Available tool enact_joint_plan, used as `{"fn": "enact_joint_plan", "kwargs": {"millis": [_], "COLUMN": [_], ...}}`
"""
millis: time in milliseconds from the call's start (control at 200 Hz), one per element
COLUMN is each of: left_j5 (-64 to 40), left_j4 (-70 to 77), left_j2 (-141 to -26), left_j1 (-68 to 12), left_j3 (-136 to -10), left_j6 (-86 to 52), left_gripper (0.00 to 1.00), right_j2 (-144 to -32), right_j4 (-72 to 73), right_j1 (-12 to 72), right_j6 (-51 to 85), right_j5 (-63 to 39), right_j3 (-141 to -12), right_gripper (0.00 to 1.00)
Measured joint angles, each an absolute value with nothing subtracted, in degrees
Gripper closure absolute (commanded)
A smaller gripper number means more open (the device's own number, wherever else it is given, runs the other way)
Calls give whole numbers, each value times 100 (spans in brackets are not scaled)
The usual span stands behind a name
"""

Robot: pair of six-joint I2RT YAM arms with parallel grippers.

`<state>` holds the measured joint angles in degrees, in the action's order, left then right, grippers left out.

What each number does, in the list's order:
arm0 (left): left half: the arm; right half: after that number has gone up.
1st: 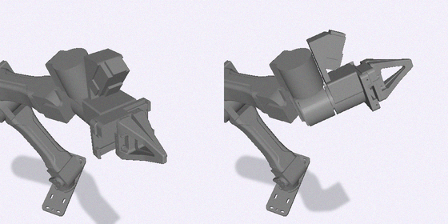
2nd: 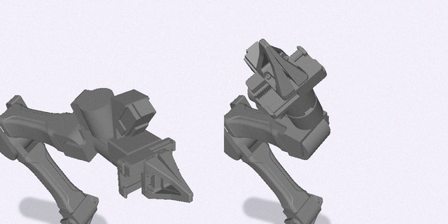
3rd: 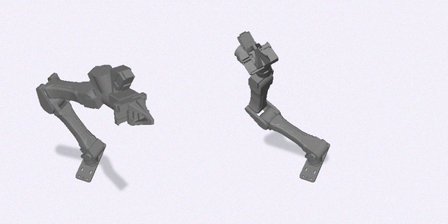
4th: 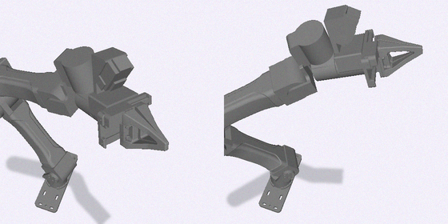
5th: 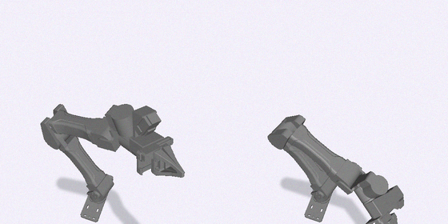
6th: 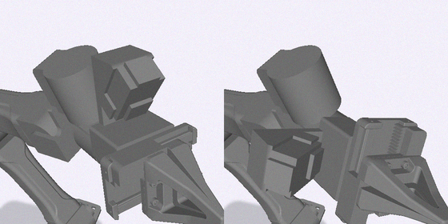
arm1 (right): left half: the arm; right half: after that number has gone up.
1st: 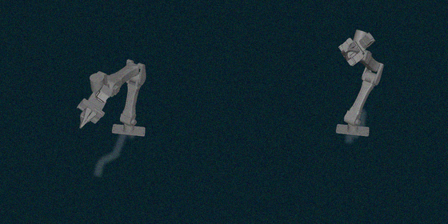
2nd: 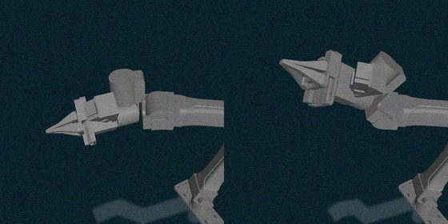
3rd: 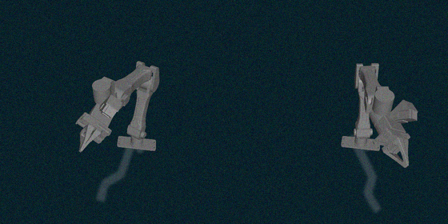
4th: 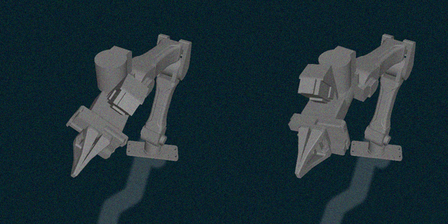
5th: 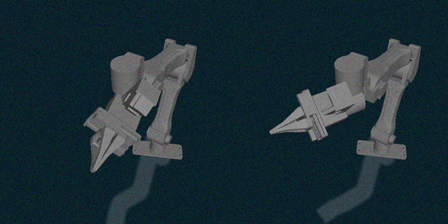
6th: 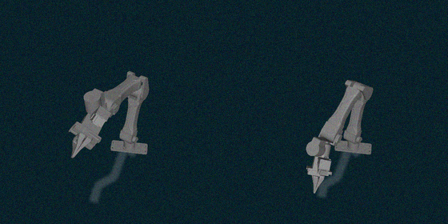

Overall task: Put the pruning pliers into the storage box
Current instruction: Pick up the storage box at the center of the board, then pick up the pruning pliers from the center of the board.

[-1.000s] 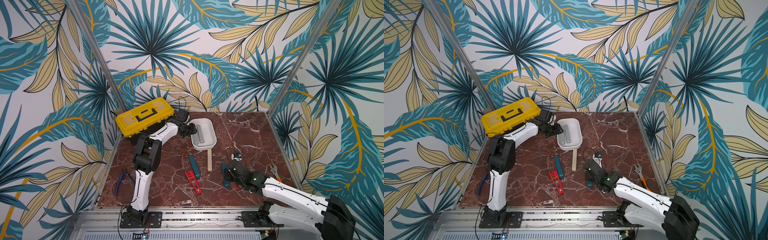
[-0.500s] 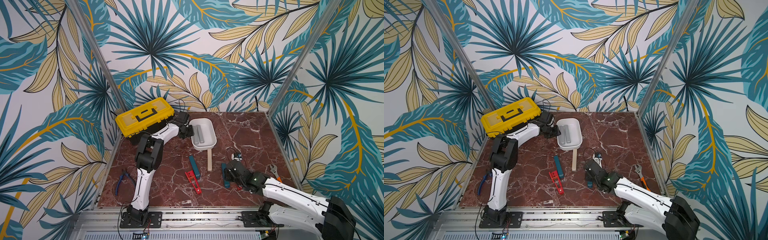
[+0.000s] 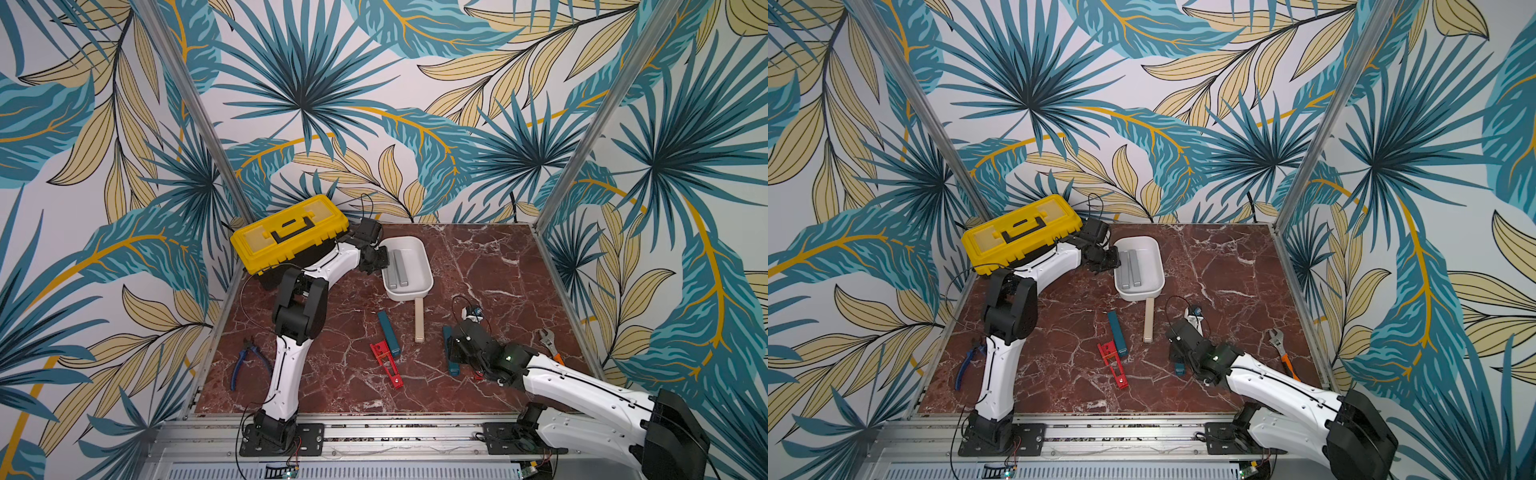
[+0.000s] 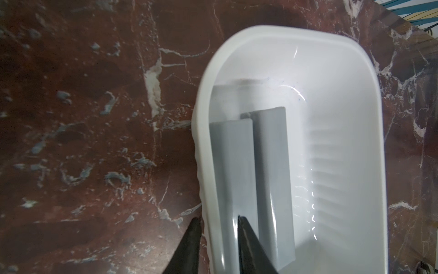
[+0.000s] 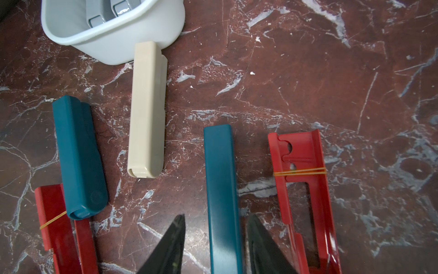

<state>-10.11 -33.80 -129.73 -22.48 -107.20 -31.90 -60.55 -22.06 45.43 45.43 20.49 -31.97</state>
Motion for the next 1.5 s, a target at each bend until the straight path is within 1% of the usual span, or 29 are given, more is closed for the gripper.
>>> {"fn": "enact_joint_plan", "kwargs": {"millis": [250,351,466,666,906,941,1062,1497], "left_j5": [-932,-854,-757,-692,-657,-652,-639,-484], "left_j4": [-3651,-3728,-3859,-4012,-4158,-4176,-4259,-4724], "left_j2": [-13163,-13185,-13207,-13273,-13325,-13327,-13353,-13482], "left_j1": [-2287,-2294,-2305,-2314,-2327,-2327,-2329,-2375], "left_j3": [-10940,-11006,-11078,-11220,-11360,-11367,-11445,-11832], "left_j6": [-3183,-3153,-3122,-3092,-3087,-3087,-3087,-3092], "left_gripper": [86,87,92,96,98,100,100,100], "right_j2": [-6038,-6034,-6045,-6276,-6705,-6757,-6917,-7308], "right_j4": [-2209,-2209,-2185,-2027,-1874,-1828,-1662,-1455], "right_j1": [4543,4543,4543,4543,4543,4578,4705,4709], "right_j6": [4543,4543,4543,4543,4543,4543,4543,4543], "right_j5": [2051,2051,2056,2191,2255,2272,2257,2246], "right_j3": [-3197,-3197,-3197,-3133,-2982,-2978,-2978,-2978], "right_gripper": [54,54,54,54,54,54,54,54]}}
